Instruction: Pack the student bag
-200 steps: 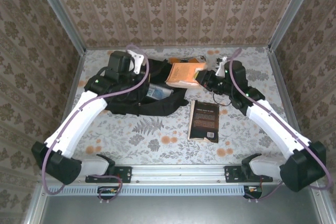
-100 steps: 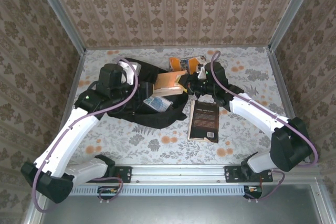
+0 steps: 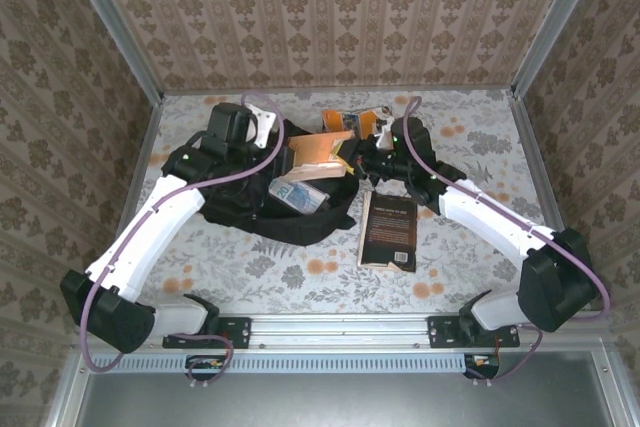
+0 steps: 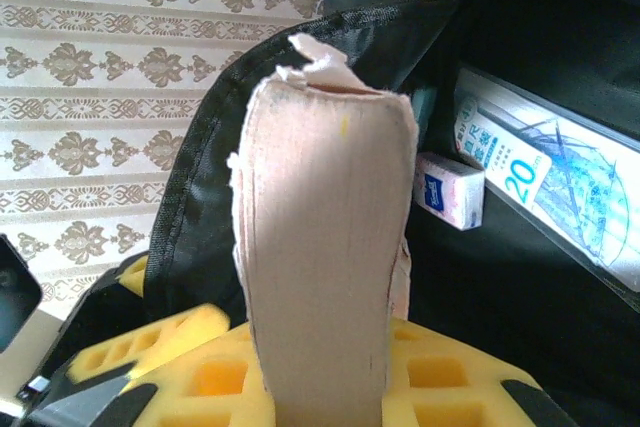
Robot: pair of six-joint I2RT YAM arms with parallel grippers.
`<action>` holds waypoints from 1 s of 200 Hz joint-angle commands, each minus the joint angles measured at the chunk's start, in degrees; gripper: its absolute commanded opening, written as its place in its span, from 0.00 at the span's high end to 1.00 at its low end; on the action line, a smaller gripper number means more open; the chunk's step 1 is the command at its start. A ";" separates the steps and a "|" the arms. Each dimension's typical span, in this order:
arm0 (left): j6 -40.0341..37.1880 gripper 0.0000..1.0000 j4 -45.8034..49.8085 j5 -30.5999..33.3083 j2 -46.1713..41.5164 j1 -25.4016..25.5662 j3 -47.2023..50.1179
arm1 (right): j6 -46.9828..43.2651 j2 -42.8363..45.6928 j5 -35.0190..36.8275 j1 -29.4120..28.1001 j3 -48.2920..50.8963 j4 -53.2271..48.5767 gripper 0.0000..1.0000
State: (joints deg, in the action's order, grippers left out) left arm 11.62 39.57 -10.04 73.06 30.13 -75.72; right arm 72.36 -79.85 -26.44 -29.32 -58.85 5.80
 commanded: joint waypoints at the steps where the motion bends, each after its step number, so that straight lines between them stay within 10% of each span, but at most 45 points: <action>1: -1.60 0.69 2.61 -1.10 -0.89 -0.85 -2.09 | -0.51 2.81 -1.85 -0.56 -1.35 2.53 1.00; 25: -1.51 1.00 2.98 -3.08 -0.81 -1.42 -4.07 | -3.54 3.63 0.10 -0.63 -1.63 -1.03 1.00; 71: -0.78 1.00 4.59 -2.76 -0.37 -2.43 -11.56 | -10.57 5.70 6.93 -1.79 0.43 -8.96 1.00; 200: 6.22 1.00 -1.78 -7.82 -5.33 -1.41 -5.69 | 0.69 -12.40 5.26 -8.54 -4.20 13.50 1.00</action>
State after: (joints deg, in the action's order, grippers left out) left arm 15.73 42.83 -16.34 70.87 28.21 -81.56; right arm 69.58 -89.82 -21.19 -36.12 -58.74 8.32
